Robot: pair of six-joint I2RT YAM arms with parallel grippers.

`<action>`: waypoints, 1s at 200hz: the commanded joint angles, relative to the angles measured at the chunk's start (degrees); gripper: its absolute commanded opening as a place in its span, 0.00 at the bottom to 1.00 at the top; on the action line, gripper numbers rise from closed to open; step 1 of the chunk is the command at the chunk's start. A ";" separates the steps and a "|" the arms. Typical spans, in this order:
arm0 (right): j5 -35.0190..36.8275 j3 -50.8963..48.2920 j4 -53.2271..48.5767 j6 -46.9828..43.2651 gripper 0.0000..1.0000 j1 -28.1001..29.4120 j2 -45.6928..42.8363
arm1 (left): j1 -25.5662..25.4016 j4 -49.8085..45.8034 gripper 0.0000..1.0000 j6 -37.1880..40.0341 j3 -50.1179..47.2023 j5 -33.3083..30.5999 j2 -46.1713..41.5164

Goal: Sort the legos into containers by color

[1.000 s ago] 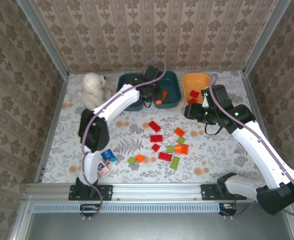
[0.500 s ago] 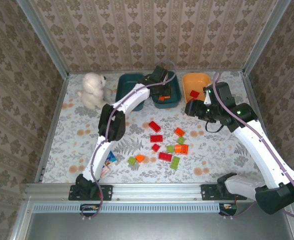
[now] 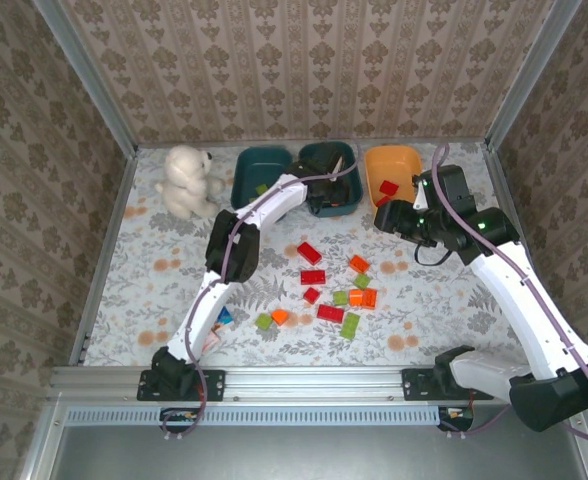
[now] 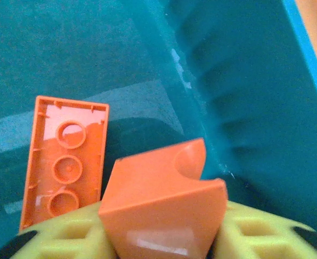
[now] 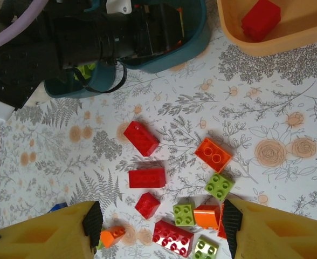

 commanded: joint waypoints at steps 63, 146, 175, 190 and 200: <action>-0.17 3.29 -1.76 -3.20 0.64 -1.02 2.35 | 1.39 -2.09 0.69 -3.65 5.30 -0.28 -7.93; 4.62 8.08 -5.96 -10.63 0.64 7.07 6.78 | 8.25 2.30 0.73 -11.24 -18.91 -1.80 -38.18; 3.93 8.86 -4.10 -12.70 0.72 15.32 15.15 | 11.43 3.53 0.73 -14.37 -39.56 -1.50 -53.79; 2.67 10.45 -4.00 -14.55 0.73 17.13 21.57 | 12.08 4.01 0.73 -15.87 -51.19 -2.02 -61.05; 1.64 12.37 -4.04 -15.91 0.72 17.63 26.38 | 12.20 4.12 0.73 -17.13 -57.94 -2.42 -66.75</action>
